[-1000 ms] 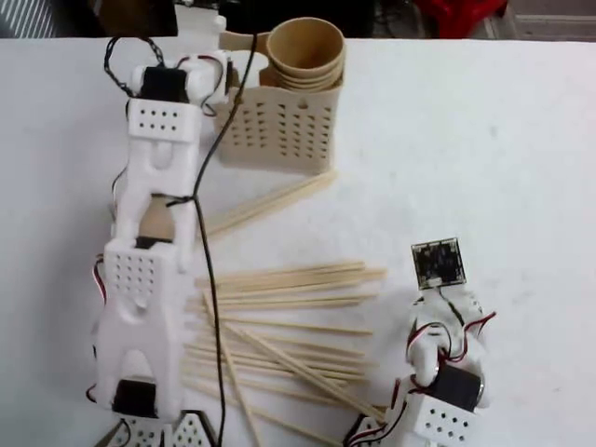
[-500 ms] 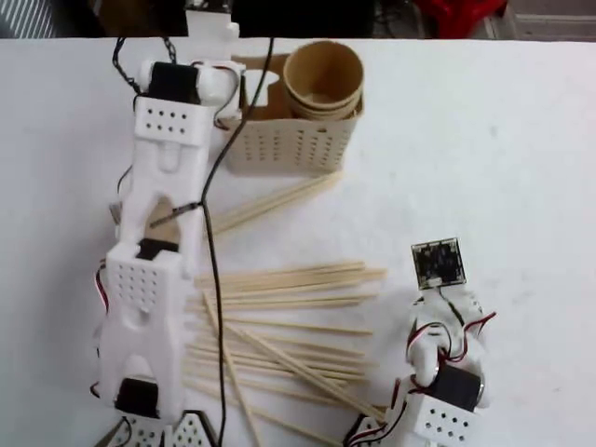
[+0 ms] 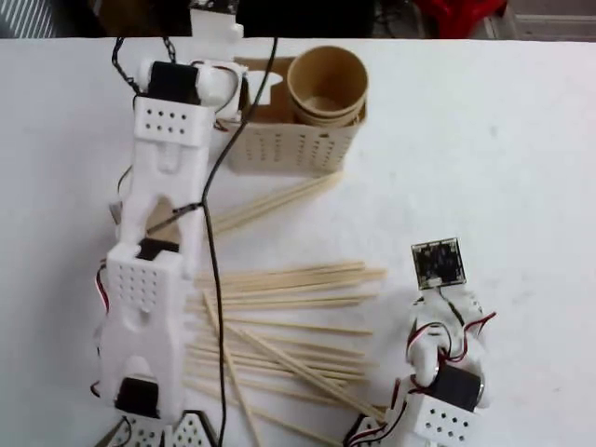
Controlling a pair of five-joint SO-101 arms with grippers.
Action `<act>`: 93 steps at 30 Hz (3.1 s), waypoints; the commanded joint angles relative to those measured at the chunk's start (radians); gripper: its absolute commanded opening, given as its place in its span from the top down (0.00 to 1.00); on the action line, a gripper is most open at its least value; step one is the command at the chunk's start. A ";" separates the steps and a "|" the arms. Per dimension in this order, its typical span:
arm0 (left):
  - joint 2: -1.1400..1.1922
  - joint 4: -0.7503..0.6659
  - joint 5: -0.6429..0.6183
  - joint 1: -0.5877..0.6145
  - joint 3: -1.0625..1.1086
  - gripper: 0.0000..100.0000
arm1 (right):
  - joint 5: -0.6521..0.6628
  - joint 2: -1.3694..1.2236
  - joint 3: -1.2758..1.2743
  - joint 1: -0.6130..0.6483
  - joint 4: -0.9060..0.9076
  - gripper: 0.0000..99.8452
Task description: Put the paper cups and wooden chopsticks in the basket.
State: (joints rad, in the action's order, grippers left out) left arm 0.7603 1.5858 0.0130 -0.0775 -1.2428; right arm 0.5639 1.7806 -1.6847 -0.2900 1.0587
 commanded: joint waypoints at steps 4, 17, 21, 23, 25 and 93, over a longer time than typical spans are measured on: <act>-0.070 -0.018 0.037 0.013 -0.130 0.84 | 0.005 0.010 -0.006 -0.007 0.007 0.98; -0.125 0.092 0.031 0.160 -0.273 0.85 | 0.005 0.010 -0.006 -0.007 0.007 0.98; -0.127 0.207 0.034 0.251 -0.270 0.85 | 0.005 0.010 -0.006 -0.007 0.007 0.98; -0.133 0.209 0.041 0.320 -0.262 0.84 | 0.005 0.010 -0.006 -0.007 0.007 0.98; -0.157 0.209 0.063 0.418 -0.262 0.84 | 0.005 0.010 -0.006 -0.007 0.007 0.98; -1.096 -0.709 0.118 0.125 1.749 0.73 | 0.005 0.010 -0.006 -0.008 0.007 0.98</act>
State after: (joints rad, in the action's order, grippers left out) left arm -0.3000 0.9060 0.1450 0.1005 0.5493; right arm 0.5639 1.7806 -1.6847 -0.2900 1.0587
